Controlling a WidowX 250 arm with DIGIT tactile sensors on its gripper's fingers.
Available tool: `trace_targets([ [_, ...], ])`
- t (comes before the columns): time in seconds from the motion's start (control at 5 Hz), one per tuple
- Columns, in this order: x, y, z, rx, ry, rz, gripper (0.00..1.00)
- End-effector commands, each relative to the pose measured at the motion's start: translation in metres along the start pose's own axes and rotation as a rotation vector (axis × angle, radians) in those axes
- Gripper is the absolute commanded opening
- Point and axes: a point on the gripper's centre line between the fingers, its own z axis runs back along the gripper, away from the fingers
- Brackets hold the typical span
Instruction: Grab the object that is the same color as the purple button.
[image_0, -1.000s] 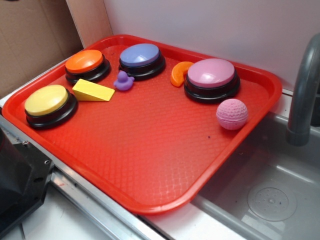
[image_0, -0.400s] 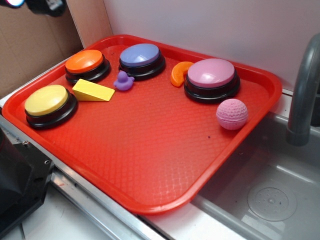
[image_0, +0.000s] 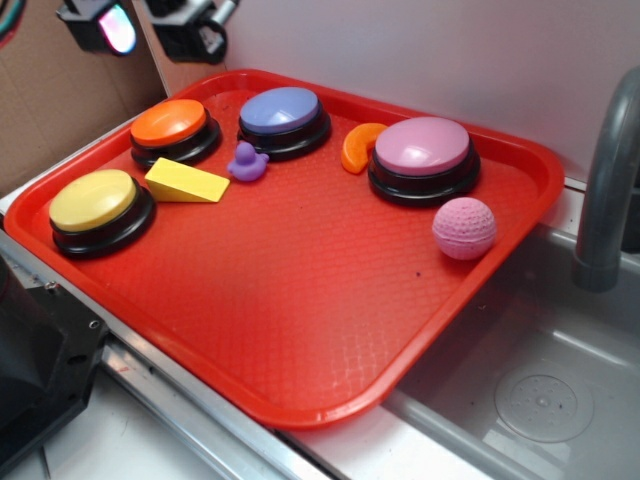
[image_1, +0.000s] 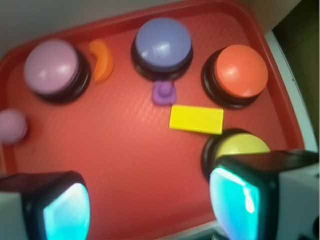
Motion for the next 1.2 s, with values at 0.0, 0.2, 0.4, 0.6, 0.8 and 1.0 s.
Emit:
trace_targets([
  [0.0, 0.033, 0.013, -0.053, 0.064, -0.092, 0.199, 1.0],
  [0.2, 0.044, 0.018, -0.077, 0.033, -0.067, 0.218, 1.0],
  [0.4, 0.053, 0.024, -0.096, 0.057, -0.058, 0.241, 1.0],
  [0.6, 0.058, 0.033, -0.109, 0.075, -0.05, 0.274, 1.0],
  [0.8, 0.062, 0.039, -0.124, 0.09, -0.036, 0.272, 1.0],
  [1.0, 0.063, 0.038, -0.127, 0.068, -0.039, 0.273, 1.0],
])
